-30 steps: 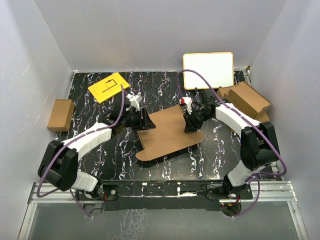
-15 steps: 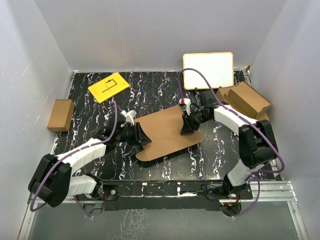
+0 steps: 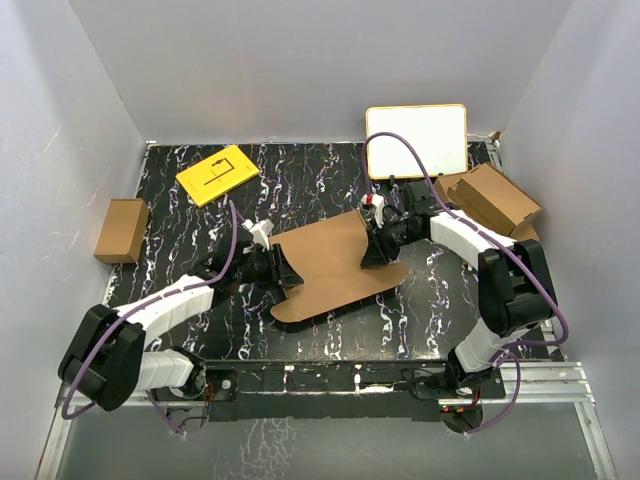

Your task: Fold the paper box

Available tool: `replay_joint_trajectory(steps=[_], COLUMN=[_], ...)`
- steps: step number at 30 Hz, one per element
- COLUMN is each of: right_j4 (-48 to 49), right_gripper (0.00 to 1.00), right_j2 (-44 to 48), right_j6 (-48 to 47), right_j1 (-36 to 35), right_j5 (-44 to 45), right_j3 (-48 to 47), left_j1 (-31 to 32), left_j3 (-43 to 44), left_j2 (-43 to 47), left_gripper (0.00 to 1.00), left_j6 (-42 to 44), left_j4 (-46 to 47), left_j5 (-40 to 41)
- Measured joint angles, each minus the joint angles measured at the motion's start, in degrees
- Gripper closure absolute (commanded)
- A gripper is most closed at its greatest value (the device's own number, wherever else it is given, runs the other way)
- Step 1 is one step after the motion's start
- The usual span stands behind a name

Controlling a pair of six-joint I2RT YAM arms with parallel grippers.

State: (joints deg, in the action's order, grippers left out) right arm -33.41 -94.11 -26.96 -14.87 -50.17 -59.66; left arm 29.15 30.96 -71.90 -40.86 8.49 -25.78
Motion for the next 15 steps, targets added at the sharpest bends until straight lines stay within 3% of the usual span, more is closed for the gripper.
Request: replay_joint_trajectory(steps=[3,6,9,11,15], right_j4=[-0.5,0.7,4.2,6.4,8.4], right_gripper=[0.73,0.62,0.48,0.45,0.41], right_j2=[1.3,4.7,7.9,8.0,3.3], right_j6=[0.1,1.8,5.1,7.2,10.1], right_j1=[1.3,4.8,10.8,14.1,16.8], right_j5=[-2.6,-5.1,-7.1,-7.5,-7.5], right_j3=[0.0,0.3,1.0,1.4,1.4], left_j1=[0.1,0.1,0.1,0.1,-0.1], left_j3=[0.4,0.5,0.5,-0.3,-7.4], left_j2=[2.0,8.2,15.8,19.6,25.2], left_gripper=[0.53,0.4,0.19,0.06,0.03], left_j6=[0.4,0.3,0.1,-0.3,-3.4], left_j4=[-1.4,-2.2,-1.0,0.8,6.4], left_j5=[1.2,2.4,4.0,5.3,7.5])
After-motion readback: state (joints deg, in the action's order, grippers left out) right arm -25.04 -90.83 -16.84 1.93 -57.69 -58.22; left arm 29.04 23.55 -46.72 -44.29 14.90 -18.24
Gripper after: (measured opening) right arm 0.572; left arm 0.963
